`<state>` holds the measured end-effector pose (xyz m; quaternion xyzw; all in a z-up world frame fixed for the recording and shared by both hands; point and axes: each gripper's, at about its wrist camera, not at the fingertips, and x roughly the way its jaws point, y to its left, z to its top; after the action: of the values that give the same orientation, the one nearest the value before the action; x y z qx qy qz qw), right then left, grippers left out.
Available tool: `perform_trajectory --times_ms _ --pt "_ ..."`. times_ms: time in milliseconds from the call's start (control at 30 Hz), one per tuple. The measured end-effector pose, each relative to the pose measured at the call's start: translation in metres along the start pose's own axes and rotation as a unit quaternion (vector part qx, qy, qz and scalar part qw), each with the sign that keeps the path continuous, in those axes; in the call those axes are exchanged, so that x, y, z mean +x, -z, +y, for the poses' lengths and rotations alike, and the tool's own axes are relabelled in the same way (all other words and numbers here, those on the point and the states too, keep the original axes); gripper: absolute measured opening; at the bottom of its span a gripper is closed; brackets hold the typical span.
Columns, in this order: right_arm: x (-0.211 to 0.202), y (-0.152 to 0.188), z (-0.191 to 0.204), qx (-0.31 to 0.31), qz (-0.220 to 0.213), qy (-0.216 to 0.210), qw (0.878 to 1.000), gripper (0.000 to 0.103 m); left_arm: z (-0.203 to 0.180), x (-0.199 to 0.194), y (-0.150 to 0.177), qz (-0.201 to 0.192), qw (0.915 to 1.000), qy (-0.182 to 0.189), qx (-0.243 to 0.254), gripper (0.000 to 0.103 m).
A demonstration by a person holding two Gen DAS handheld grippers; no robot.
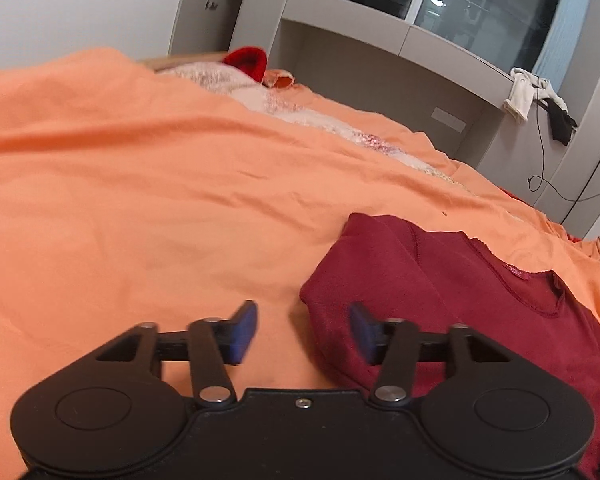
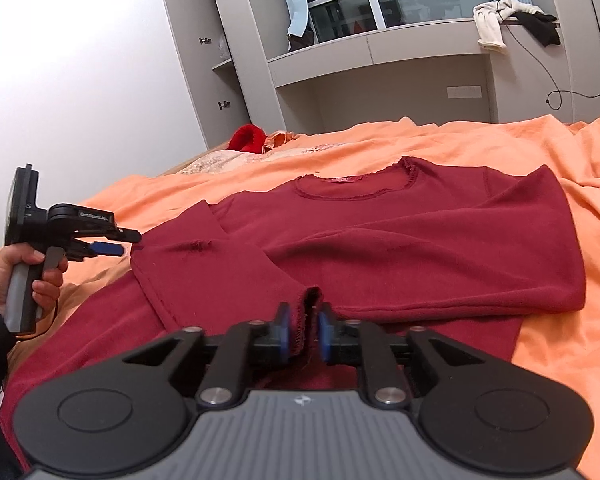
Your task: Fold small clothes
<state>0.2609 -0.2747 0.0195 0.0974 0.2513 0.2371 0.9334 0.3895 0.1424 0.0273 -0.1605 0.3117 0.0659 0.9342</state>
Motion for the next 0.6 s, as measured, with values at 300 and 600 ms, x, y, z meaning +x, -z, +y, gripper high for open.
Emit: perform_trajectory --times_ms 300,600 --pt "-0.049 0.001 0.015 -0.030 -0.060 0.008 0.998 0.091 -0.019 -0.095 0.009 -0.114 0.9923 0.006 0.046 0.102" --pt "-0.135 0.031 0.036 -0.053 -0.103 0.025 0.993 0.103 -0.029 -0.195 0.055 -0.160 0.9824 0.044 0.086 0.102"
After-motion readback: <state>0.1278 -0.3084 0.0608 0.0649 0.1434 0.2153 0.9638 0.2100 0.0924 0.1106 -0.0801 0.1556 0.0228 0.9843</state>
